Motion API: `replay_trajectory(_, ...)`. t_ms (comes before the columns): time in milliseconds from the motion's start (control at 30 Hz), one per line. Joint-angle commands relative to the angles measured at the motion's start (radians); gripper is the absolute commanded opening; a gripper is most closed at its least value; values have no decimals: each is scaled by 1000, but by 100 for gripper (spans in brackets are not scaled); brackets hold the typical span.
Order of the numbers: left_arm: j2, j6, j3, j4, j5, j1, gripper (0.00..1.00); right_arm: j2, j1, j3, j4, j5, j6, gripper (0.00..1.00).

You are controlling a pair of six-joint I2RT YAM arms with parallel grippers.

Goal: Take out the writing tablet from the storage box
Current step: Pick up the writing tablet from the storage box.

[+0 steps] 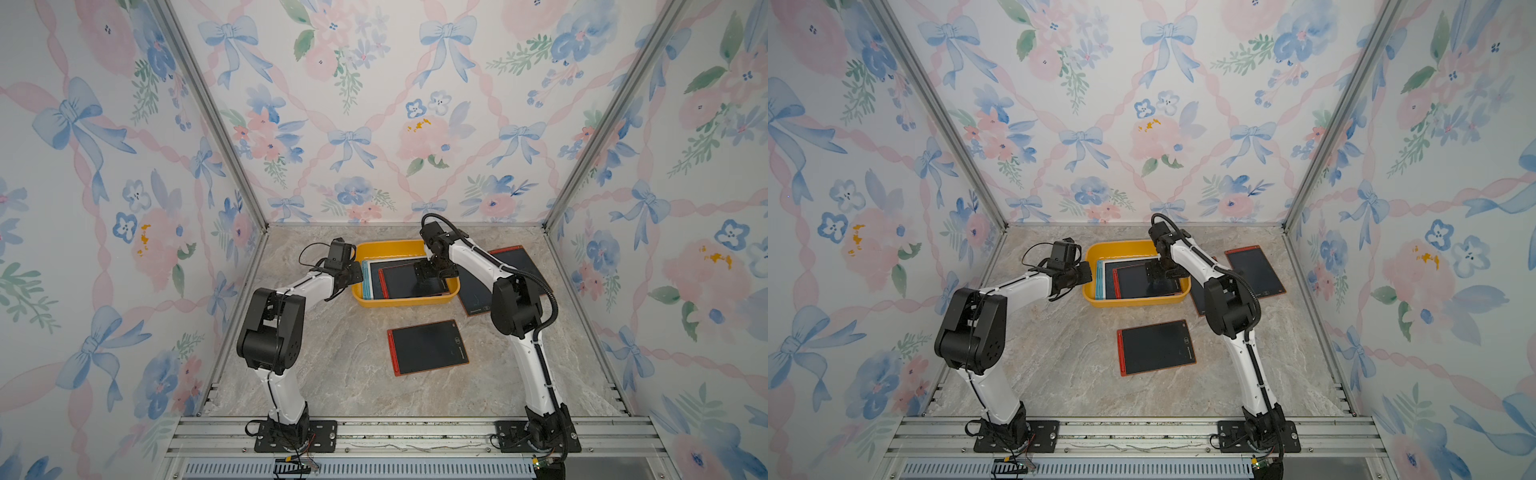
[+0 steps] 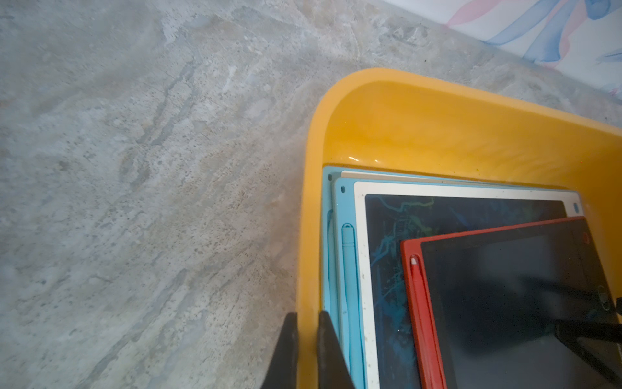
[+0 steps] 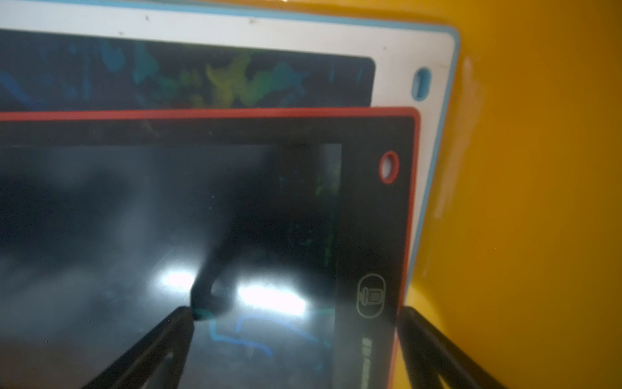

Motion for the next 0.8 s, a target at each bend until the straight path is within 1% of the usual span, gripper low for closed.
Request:
replay_trajectory(0, 34, 2, 13, -49, 19, -6, 0, 40, -14, -48, 1, 66, -8, 97)
replay_trajectory(67, 34, 3, 13, -49, 17, -7, 0, 28, -12, -62, 25, 76, -11, 97)
replay_trajectory(267, 37, -1, 16, -50, 19, -8, 0, 85, -23, 27, -43, -29, -10, 98)
replay_trajectory(500, 42, -1, 19, -51, 22, -9, 0, 66, -25, -24, -8, -167, 16, 99)
replay_trajectory(767, 41, -2, 20, -50, 20, -11, 0, 24, -25, -100, 56, -276, 47, 100)
